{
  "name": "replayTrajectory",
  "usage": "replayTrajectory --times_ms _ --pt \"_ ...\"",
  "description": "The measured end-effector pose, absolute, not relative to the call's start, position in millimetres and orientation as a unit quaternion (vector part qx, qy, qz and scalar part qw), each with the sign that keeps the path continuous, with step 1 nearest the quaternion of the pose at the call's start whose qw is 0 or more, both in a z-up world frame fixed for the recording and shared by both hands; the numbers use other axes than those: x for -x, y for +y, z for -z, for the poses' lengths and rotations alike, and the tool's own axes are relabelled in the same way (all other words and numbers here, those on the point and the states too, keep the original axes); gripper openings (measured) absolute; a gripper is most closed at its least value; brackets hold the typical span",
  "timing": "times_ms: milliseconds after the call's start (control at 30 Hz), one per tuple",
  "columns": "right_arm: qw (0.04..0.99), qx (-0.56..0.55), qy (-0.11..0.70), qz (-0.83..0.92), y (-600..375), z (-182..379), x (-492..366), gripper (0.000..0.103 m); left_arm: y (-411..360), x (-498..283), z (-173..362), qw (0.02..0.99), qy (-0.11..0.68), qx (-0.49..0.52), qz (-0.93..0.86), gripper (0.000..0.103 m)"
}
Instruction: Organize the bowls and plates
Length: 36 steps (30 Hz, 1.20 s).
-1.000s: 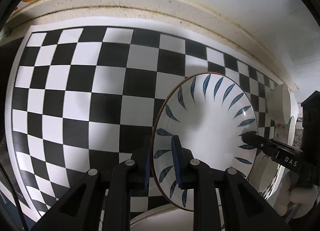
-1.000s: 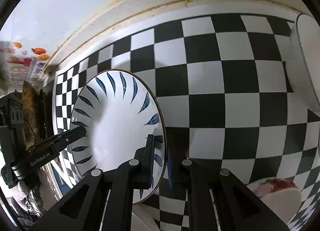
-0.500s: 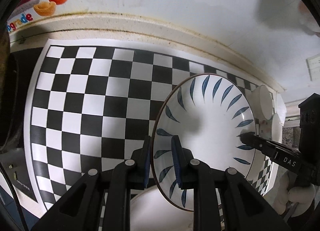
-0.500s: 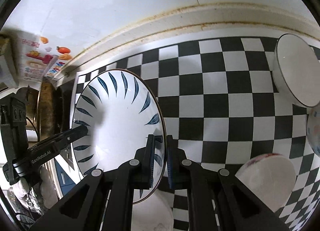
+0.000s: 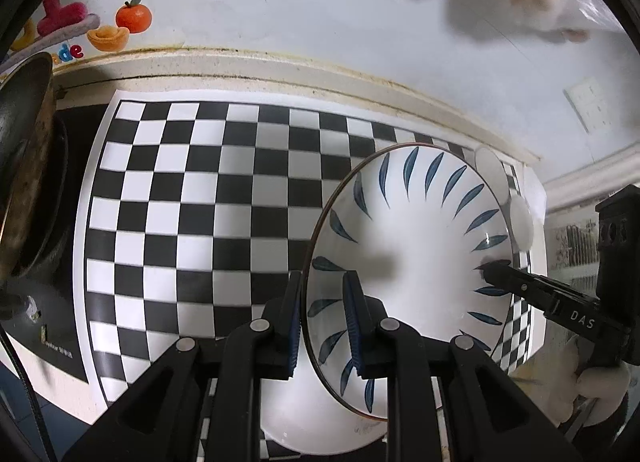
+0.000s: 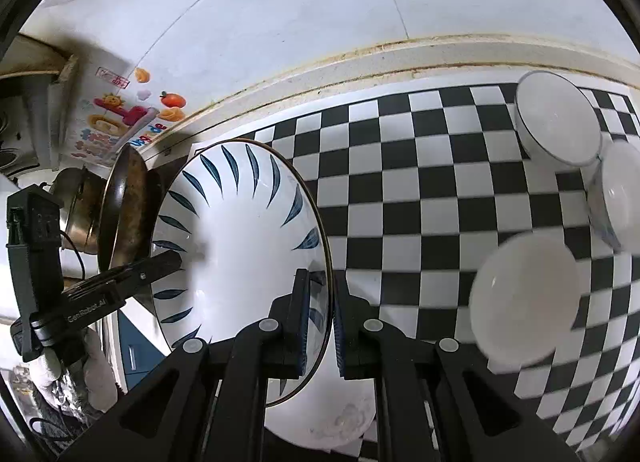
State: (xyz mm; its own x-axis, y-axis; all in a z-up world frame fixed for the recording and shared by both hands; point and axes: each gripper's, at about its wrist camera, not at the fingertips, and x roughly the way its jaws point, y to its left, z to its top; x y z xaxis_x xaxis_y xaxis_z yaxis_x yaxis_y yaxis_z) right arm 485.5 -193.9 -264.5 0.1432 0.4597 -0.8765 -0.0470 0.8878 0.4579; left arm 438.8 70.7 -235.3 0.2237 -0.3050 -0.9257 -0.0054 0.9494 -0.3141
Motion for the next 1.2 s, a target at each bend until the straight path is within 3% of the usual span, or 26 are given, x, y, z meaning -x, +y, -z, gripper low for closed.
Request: replayTrajectory --times_ms 333,700,1200 --pt "0.74 -0.174 0.629 -0.161 -191.3 265.8 -417.8 0.012 71.5 -384.5 248.6 0.76 0.631 0.11 0.11 0.017" --pt "0.703 -0.197 0.667 -0.148 -189.5 312.1 -364.4 0.012 71.6 -355.0 282.7 0.739 0.658 0.094 0.108 0.017" --pt "0.685 -0.189 0.693 -0.125 -191.6 358.9 -351.0 0.012 56.8 -353.4 331.5 0.709 0.694 0.074 0.097 0.019"
